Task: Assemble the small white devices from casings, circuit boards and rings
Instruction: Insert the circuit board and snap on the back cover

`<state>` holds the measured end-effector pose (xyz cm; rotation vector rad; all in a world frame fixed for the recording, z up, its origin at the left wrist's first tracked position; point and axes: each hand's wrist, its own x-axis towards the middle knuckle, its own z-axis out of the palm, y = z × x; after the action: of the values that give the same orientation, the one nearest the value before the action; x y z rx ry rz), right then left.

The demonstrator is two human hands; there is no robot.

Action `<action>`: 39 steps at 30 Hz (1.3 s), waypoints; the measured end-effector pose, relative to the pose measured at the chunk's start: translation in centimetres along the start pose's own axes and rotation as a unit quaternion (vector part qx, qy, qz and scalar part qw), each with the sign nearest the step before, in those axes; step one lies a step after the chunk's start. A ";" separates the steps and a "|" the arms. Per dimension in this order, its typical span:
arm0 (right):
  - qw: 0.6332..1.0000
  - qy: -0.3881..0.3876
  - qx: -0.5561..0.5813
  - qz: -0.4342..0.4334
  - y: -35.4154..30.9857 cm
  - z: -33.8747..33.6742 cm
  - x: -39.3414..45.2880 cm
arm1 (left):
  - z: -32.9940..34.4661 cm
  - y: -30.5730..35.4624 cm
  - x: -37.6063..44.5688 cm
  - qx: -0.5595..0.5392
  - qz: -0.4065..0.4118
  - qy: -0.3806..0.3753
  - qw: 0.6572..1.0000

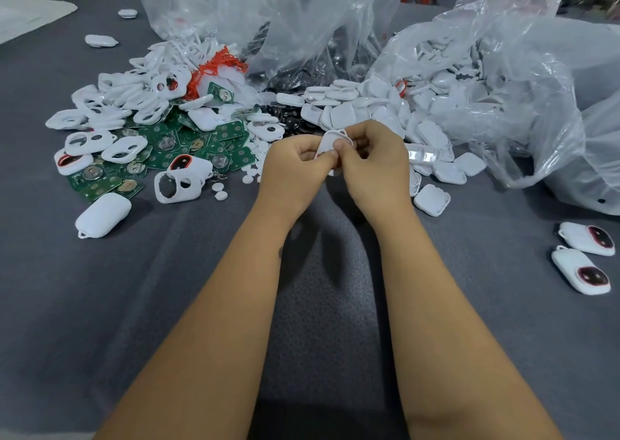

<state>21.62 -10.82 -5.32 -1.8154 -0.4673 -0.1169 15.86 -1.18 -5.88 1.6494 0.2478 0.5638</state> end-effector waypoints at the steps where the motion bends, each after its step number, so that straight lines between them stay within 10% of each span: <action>1: 1.000 -0.003 0.018 0.006 -0.1 -0.1 0.1 | -0.1 -0.1 0.1 0.001 -0.007 0.005 1.000; 13: 0.962 -0.048 0.250 0.097 -0.7 -0.2 0.4 | -0.3 0.3 0.5 -0.055 -0.076 0.059 0.994; 29: 0.969 -0.061 0.236 0.043 -1.1 -0.1 -0.2 | -0.6 0.8 0.7 -0.237 -0.146 0.000 0.961; 39: 0.992 0.007 0.100 0.081 -0.2 0.1 0.4 | -1.0 0.9 1.3 -0.301 -0.143 0.147 0.931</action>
<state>21.83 -10.56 -5.02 -1.6461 -0.3081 0.0289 16.33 0.13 -4.69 0.9114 0.4741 0.5888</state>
